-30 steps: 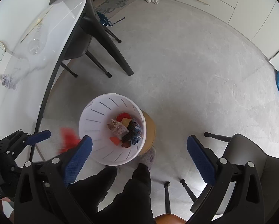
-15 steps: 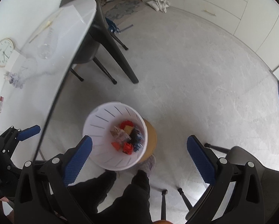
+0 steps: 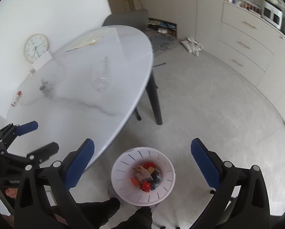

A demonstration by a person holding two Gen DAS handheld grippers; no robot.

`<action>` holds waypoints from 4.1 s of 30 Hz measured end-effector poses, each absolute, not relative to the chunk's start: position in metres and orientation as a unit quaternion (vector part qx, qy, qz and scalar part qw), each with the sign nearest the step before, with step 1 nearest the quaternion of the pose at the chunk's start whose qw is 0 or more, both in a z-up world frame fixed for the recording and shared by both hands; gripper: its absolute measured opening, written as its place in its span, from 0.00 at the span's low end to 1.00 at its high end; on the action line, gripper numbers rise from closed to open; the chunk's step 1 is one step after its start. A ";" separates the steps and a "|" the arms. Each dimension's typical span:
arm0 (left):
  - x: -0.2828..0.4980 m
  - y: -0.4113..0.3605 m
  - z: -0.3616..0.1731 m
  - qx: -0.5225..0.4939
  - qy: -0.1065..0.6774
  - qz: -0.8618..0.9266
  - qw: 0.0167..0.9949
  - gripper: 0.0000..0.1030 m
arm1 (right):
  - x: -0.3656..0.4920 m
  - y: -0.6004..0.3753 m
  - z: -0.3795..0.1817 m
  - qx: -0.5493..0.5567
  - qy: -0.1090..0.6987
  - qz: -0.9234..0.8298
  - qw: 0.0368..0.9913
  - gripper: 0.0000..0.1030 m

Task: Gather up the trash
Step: 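Bring both tools back over the table, then grasp the crumpled newspaper with the left tool while the right tool grasps the clear bottle, then carry newspaper and bottle over the bin and open both tools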

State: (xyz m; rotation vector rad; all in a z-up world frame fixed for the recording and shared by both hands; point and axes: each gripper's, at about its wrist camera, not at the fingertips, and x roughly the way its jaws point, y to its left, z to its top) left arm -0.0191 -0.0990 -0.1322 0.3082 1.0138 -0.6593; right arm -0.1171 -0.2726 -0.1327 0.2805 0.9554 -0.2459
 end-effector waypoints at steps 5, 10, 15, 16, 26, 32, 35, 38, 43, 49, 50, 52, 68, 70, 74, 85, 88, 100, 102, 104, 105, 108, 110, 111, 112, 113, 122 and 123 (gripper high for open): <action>0.016 -0.048 -0.125 0.112 0.472 -0.253 0.837 0.90 | -0.080 -0.238 -0.129 0.118 0.453 -0.088 0.880 0.97; 0.057 0.003 -0.127 0.085 0.472 -0.194 0.856 0.90 | -0.047 -0.205 -0.124 0.116 0.446 -0.065 0.885 0.97; 0.111 0.048 -0.130 0.065 0.468 -0.146 0.869 0.93 | -0.013 -0.179 -0.116 0.115 0.439 -0.052 0.890 0.97; 0.128 0.054 -0.132 0.062 0.466 -0.137 0.872 0.93 | -0.006 -0.176 -0.115 0.116 0.438 -0.051 0.890 0.97; 0.282 0.088 -0.201 0.043 0.509 -0.075 0.857 0.93 | 0.053 -0.163 -0.125 0.106 0.462 -0.066 0.878 0.97; 0.326 0.085 -0.242 0.031 0.538 -0.059 0.840 0.93 | 0.074 -0.173 -0.139 0.115 0.483 -0.080 0.864 0.97; 0.332 0.081 -0.247 0.034 0.538 -0.055 0.840 0.77 | 0.082 -0.177 -0.143 0.117 0.492 -0.086 0.859 0.97; 0.336 0.077 -0.251 0.033 0.547 -0.059 0.834 0.59 | 0.086 -0.183 -0.147 0.125 0.497 -0.087 0.854 0.97; 0.335 0.068 -0.247 0.048 0.536 -0.075 0.839 0.52 | 0.087 -0.187 -0.149 0.128 0.499 -0.095 0.852 0.97; 0.327 0.060 -0.233 0.064 0.525 -0.089 0.844 0.51 | 0.091 -0.196 -0.156 0.126 0.503 -0.104 0.849 0.97; 0.324 0.058 -0.230 0.064 0.524 -0.091 0.844 0.51 | 0.092 -0.198 -0.158 0.124 0.503 -0.106 0.849 0.97; 0.318 0.056 -0.222 0.060 0.524 -0.099 0.844 0.51 | 0.096 -0.203 -0.160 0.120 0.504 -0.112 0.848 0.97; 0.210 0.025 -0.173 0.025 0.535 -0.186 0.824 0.51 | 0.195 -0.241 -0.241 0.089 0.564 -0.086 0.817 0.97; 0.204 0.020 -0.174 0.026 0.538 -0.188 0.821 0.51 | 0.202 -0.240 -0.246 0.087 0.569 -0.085 0.813 0.97; 0.194 0.009 -0.171 0.031 0.538 -0.197 0.819 0.51 | 0.206 -0.233 -0.250 0.070 0.574 -0.081 0.812 0.92; 0.176 0.001 -0.154 0.044 0.524 -0.212 0.824 0.51 | 0.185 -0.230 -0.233 0.084 0.565 -0.061 0.819 0.60; 0.166 -0.002 -0.147 0.052 0.519 -0.222 0.824 0.51 | 0.154 -0.229 -0.214 0.107 0.545 -0.056 0.830 0.60; 0.063 -0.053 -0.128 0.102 0.501 -0.331 0.793 0.51 | -0.036 -0.233 -0.145 0.190 0.475 -0.080 0.855 0.60; 0.044 -0.068 -0.130 0.114 0.500 -0.355 0.781 0.51 | -0.068 -0.236 -0.143 0.194 0.476 -0.100 0.852 0.60; 0.025 -0.084 -0.133 0.126 0.501 -0.377 0.769 0.51 | -0.086 -0.240 -0.147 0.198 0.478 -0.118 0.847 0.60; 0.015 -0.095 -0.136 0.135 0.502 -0.388 0.761 0.51 | -0.101 -0.245 -0.148 0.200 0.480 -0.131 0.844 0.60; -0.008 -0.120 -0.147 0.164 0.502 -0.411 0.743 0.51 | -0.128 -0.261 -0.156 0.211 0.484 -0.157 0.835 0.61; -0.024 -0.139 -0.160 0.194 0.503 -0.423 0.729 0.51 | -0.140 -0.268 -0.164 0.219 0.487 -0.169 0.828 0.60; -0.031 -0.147 -0.167 0.206 0.504 -0.426 0.722 0.51 | -0.146 -0.274 -0.169 0.223 0.490 -0.175 0.824 0.60; -0.038 -0.156 -0.177 0.219 0.508 -0.430 0.713 0.51 | -0.149 -0.278 -0.173 0.227 0.492 -0.179 0.821 0.61; -0.045 -0.166 -0.189 0.233 0.514 -0.435 0.702 0.51 | -0.154 -0.283 -0.177 0.231 0.494 -0.181 0.818 0.61; -0.066 -0.205 -0.287 0.263 0.583 -0.420 0.644 0.55 | -0.184 -0.318 -0.219 0.253 0.529 -0.174 0.791 0.61; -0.066 -0.206 -0.292 0.262 0.586 -0.416 0.644 0.56 | -0.185 -0.319 -0.222 0.253 0.533 -0.171 0.789 0.61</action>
